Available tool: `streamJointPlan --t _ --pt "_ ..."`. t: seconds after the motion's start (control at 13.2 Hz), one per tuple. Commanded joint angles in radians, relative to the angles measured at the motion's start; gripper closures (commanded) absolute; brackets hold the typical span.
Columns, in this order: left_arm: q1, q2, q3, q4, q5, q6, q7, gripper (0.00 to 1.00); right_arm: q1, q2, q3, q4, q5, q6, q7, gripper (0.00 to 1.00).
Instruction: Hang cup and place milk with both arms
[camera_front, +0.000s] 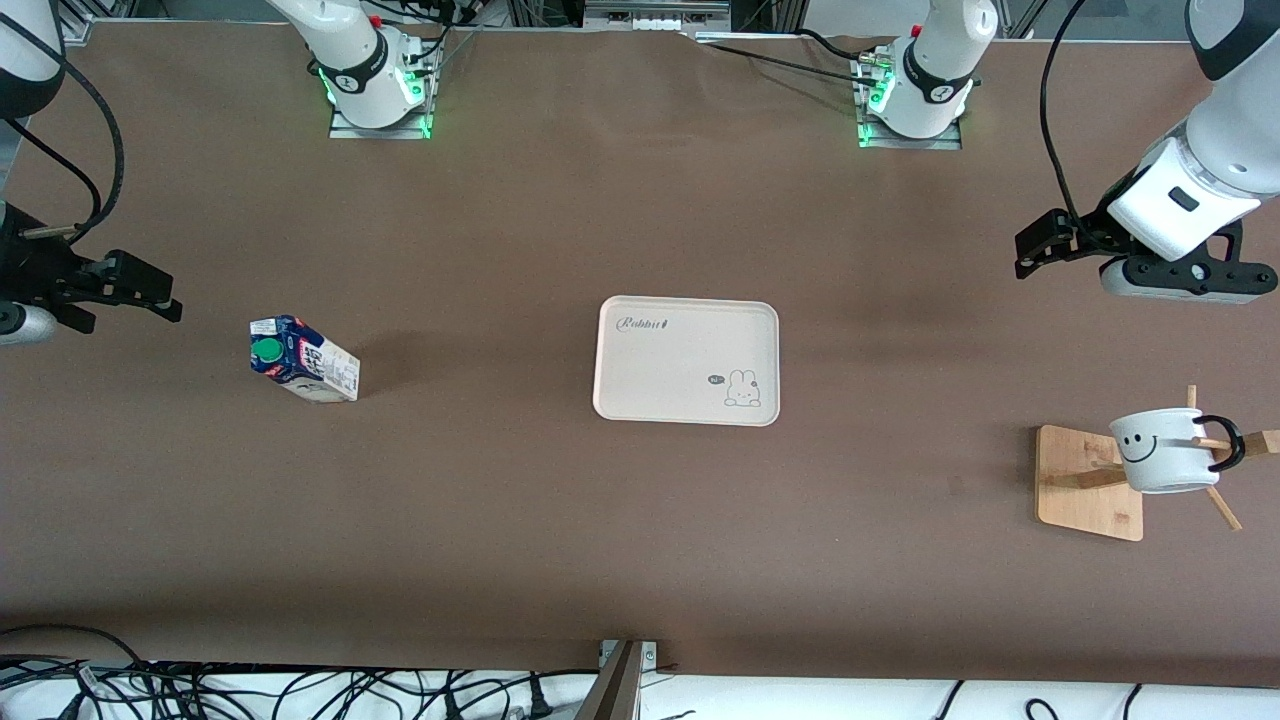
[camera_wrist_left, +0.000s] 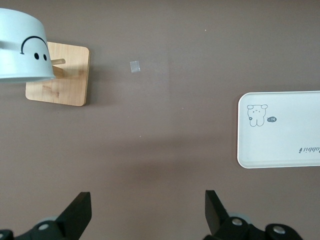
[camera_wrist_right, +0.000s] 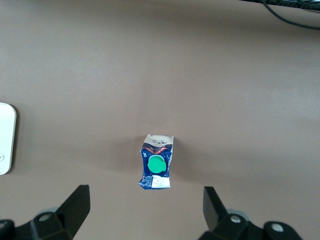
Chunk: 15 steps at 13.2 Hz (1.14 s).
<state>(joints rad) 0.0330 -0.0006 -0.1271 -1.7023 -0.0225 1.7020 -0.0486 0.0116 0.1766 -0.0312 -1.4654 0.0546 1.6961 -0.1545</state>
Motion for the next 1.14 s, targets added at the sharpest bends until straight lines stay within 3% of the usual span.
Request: streamJointPlan --t 0.0,1.06 --pt "-0.001 0.017 -0.002 0.036 -0.004 -0.024 -0.004 0.00 -0.001 0.006 0.002 0.020 -0.010 -0.010 0.015 0.00" --pt "-0.001 0.019 -0.002 0.041 -0.004 -0.022 -0.005 0.00 0.001 0.007 0.004 0.019 -0.016 0.004 0.015 0.00"
